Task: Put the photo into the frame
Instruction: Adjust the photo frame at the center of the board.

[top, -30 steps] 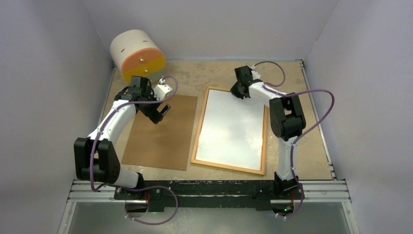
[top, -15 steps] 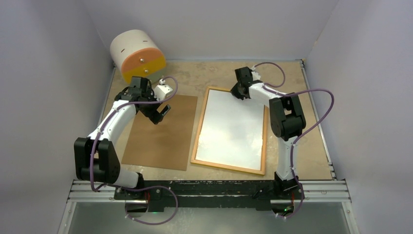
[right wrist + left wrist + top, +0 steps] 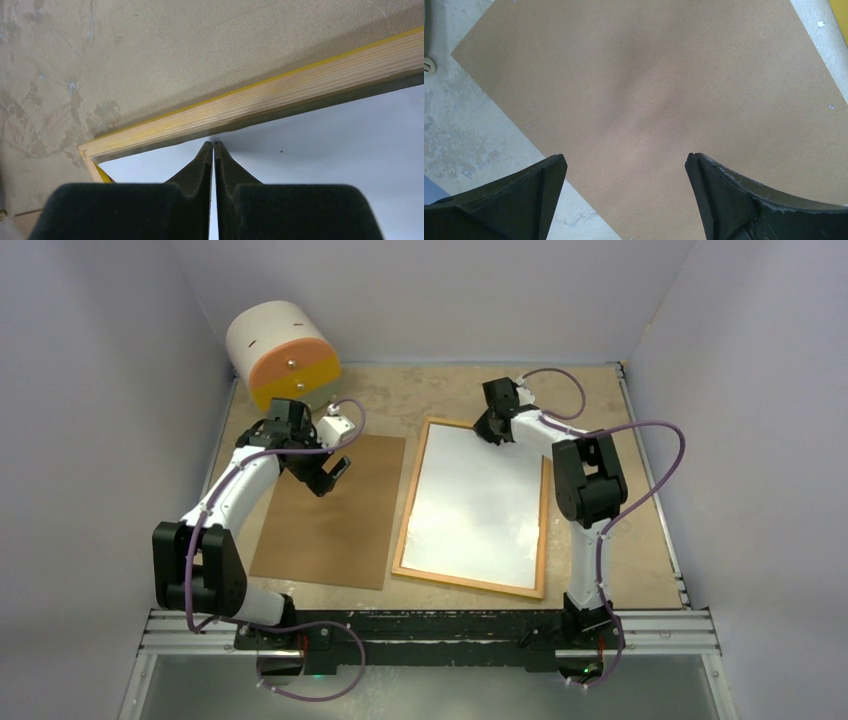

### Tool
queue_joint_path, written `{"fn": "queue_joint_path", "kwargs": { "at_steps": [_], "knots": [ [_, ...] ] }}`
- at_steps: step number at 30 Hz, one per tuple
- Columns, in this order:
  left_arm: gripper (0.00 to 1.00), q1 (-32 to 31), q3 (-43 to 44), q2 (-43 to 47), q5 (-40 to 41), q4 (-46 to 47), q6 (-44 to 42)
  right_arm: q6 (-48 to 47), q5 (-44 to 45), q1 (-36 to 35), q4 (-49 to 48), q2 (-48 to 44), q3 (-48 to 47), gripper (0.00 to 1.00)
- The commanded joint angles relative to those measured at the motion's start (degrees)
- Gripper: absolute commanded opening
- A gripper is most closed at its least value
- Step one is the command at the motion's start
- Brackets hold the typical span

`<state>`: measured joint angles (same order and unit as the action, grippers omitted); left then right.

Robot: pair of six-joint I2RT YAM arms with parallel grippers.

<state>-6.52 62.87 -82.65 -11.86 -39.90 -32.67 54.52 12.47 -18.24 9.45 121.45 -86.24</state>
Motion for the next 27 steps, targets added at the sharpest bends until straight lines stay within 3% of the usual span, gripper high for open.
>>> {"fn": "queue_joint_path", "kwargs": {
  "at_steps": [1,9,15,20,27],
  "knots": [
    [1.00,-0.16,-0.04,0.71,-1.70,1.05,-1.13,-1.85,2.92,0.92,6.27,5.44,1.85,0.07],
    [1.00,-0.29,0.19,-0.06,-3.96,1.03,-1.00,-3.94,1.40,1.53,11.26,7.11,-2.07,0.06],
    [1.00,-3.32,2.65,-3.08,-6.32,1.48,-0.05,-7.72,-3.02,1.76,6.98,-1.29,-2.61,0.14],
    [1.00,-11.32,1.28,-5.24,-5.24,3.25,-0.07,-11.29,-3.07,2.25,7.17,-1.94,-9.28,0.28],
    [1.00,-22.59,-2.75,-5.10,-1.93,2.87,-1.62,-12.65,-5.65,4.09,8.30,4.89,-17.01,0.28]
  ]
}}
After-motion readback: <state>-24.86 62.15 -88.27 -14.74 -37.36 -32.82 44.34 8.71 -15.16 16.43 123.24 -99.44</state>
